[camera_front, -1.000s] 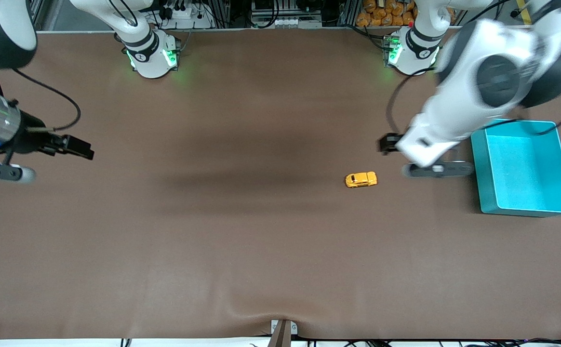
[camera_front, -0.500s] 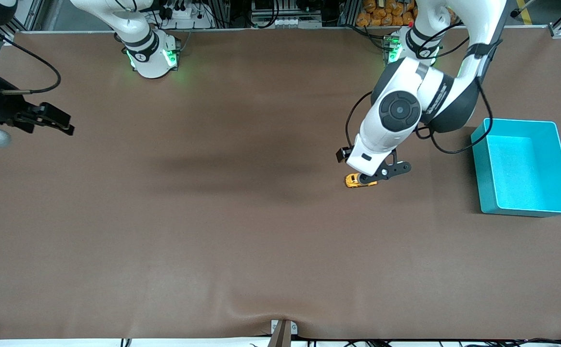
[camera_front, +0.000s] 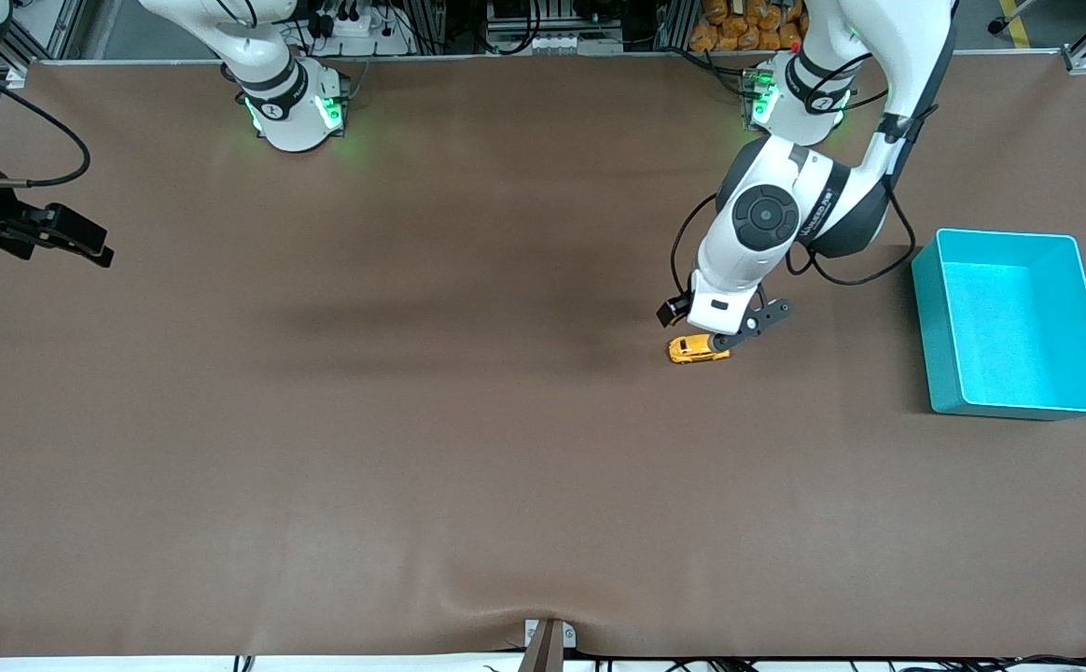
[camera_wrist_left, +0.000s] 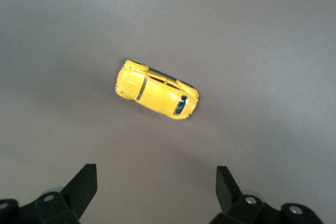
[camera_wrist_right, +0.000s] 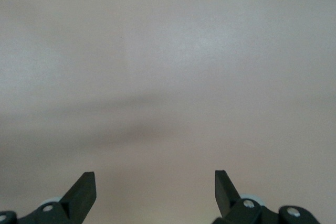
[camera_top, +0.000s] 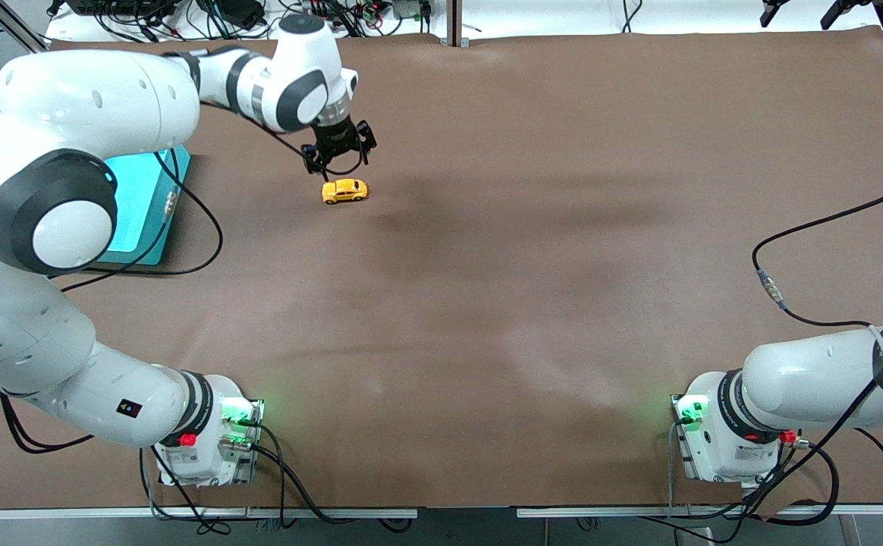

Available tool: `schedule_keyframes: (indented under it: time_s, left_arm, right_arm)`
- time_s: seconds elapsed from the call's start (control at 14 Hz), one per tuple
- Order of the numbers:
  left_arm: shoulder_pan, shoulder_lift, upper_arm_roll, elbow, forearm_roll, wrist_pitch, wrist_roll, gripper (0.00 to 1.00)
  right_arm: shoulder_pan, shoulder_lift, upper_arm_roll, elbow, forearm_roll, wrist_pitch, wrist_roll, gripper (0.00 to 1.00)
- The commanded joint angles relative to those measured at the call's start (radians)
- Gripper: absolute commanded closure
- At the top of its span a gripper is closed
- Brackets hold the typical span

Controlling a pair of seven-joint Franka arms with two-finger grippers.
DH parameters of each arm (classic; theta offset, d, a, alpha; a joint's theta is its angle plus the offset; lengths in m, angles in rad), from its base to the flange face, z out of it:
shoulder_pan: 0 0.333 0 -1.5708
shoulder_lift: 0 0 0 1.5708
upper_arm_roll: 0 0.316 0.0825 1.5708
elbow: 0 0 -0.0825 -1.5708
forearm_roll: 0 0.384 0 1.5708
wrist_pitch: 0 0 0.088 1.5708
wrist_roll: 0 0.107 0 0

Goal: Wind and store yellow beetle car
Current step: 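Lower the open left gripper over the yellow car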

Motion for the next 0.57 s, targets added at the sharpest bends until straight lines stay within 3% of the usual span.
schedule_keyframes:
  time_s: [0.0,0.5]
  left_arm:
    - [0.001,-0.028,0.000,-0.109,0.017,0.156,-0.174,0.00]
    - [0.044,0.051,0.003,-0.125,0.015,0.329,-0.602,0.00]
  right_arm:
    - [-0.024,-0.005,0.030,-0.008,-0.007,0.009,-0.011,0.00]
    - [-0.022,-0.003,0.028,-0.004,-0.007,0.012,-0.011,0.00]
